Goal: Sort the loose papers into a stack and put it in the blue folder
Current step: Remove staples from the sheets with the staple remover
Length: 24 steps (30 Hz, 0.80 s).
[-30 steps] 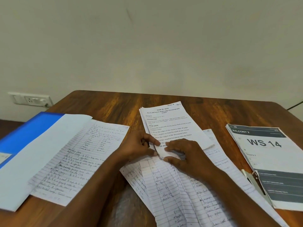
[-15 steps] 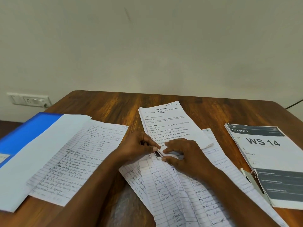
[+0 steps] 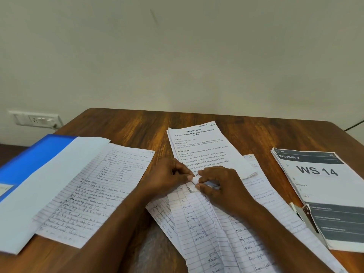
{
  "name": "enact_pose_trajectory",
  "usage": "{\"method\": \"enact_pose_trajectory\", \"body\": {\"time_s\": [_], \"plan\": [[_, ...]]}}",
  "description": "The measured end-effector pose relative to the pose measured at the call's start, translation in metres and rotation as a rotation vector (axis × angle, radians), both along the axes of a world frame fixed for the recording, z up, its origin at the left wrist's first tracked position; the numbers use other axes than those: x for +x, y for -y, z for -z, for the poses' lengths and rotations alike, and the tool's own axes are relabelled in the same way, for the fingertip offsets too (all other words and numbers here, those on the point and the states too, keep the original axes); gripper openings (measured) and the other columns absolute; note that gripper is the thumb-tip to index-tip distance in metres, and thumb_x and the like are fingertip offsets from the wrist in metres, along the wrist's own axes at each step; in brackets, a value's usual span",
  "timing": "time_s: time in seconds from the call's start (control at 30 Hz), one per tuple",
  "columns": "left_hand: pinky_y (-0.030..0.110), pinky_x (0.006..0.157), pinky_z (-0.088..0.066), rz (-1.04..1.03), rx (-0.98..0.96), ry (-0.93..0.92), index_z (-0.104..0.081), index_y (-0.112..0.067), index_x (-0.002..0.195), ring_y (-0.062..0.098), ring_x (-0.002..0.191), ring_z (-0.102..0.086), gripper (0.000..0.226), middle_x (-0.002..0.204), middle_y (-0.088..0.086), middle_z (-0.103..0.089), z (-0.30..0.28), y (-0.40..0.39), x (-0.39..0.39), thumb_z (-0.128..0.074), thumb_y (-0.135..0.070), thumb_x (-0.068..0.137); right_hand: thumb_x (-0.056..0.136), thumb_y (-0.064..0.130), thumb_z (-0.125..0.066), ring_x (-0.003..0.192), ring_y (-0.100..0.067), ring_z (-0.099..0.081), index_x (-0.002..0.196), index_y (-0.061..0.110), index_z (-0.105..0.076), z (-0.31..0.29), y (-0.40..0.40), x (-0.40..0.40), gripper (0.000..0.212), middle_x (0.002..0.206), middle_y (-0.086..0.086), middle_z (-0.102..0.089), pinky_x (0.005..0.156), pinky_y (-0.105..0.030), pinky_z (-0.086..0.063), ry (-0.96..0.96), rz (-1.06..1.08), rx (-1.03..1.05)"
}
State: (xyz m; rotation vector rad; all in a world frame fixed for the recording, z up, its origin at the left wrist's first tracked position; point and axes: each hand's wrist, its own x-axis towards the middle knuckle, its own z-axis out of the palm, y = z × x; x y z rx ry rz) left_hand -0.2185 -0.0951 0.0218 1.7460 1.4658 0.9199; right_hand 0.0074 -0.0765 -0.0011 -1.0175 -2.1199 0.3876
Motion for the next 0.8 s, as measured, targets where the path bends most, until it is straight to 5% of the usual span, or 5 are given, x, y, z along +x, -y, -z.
{"method": "enact_pose_trajectory", "body": {"time_s": [0.2,0.8], "plan": [[0.021,0.065,-0.056,0.022,-0.003,0.07,-0.074,-0.01,0.087,0.016,0.072,-0.07,0.023,0.085,0.011,-0.077,-0.002,0.0,-0.005,-0.093,-0.006,0.075,0.081,0.022,-0.088,0.1,0.001,-0.071,0.086,0.029,-0.077,0.001,0.002,-0.004,0.013,0.104,0.014,-0.078,0.088,-0.034,-0.062,-0.097,0.024,-0.049],[0.027,0.07,-0.053,0.194,0.042,-0.295,-0.081,-0.036,0.088,0.009,0.086,-0.062,0.015,0.095,-0.02,-0.069,-0.007,-0.002,-0.013,-0.087,-0.024,0.083,0.081,0.024,-0.089,0.101,0.002,-0.071,0.085,0.035,-0.075,0.001,0.002,-0.003,0.019,0.106,0.014,-0.078,0.092,-0.032,-0.061,-0.115,0.034,-0.112]]}}
